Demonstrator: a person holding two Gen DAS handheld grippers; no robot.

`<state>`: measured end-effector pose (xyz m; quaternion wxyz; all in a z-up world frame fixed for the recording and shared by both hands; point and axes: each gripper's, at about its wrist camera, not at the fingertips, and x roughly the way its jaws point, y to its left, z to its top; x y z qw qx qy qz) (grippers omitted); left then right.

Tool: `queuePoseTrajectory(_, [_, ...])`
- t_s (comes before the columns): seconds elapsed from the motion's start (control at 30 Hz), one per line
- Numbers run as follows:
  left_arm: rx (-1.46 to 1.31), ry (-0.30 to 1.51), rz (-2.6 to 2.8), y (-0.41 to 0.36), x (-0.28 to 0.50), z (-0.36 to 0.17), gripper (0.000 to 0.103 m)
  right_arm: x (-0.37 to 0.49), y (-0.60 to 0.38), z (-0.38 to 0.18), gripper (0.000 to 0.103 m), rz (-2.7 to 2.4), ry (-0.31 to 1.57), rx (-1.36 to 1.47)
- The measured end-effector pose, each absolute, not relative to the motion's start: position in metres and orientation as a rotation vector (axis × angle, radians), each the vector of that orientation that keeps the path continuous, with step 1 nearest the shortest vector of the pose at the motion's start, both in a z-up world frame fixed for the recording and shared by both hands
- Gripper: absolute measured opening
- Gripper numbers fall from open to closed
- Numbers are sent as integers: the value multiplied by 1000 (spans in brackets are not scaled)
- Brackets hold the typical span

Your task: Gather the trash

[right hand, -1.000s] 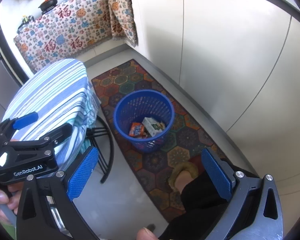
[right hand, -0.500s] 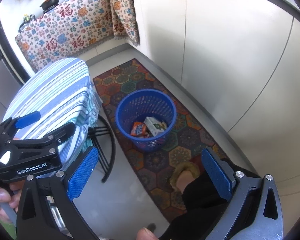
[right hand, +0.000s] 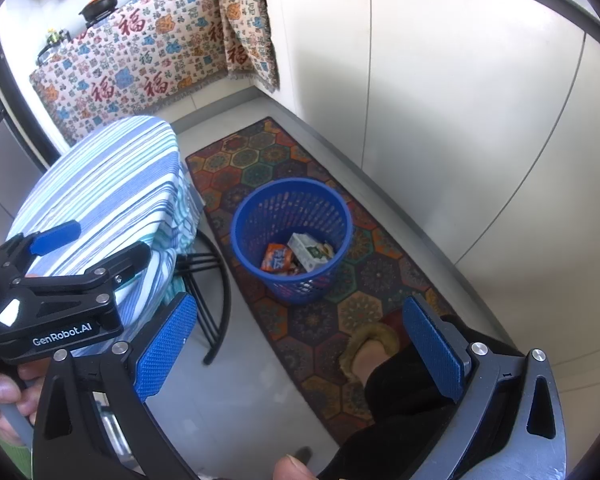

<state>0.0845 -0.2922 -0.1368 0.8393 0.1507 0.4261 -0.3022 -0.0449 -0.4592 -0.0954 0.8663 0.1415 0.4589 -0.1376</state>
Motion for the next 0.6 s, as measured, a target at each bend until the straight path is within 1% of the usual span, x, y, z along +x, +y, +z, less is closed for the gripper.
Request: queuePoseTrajectory(0.6, [326,896,-643,-295,83,-134,103,-46,-458,-95,103,-290,960,298])
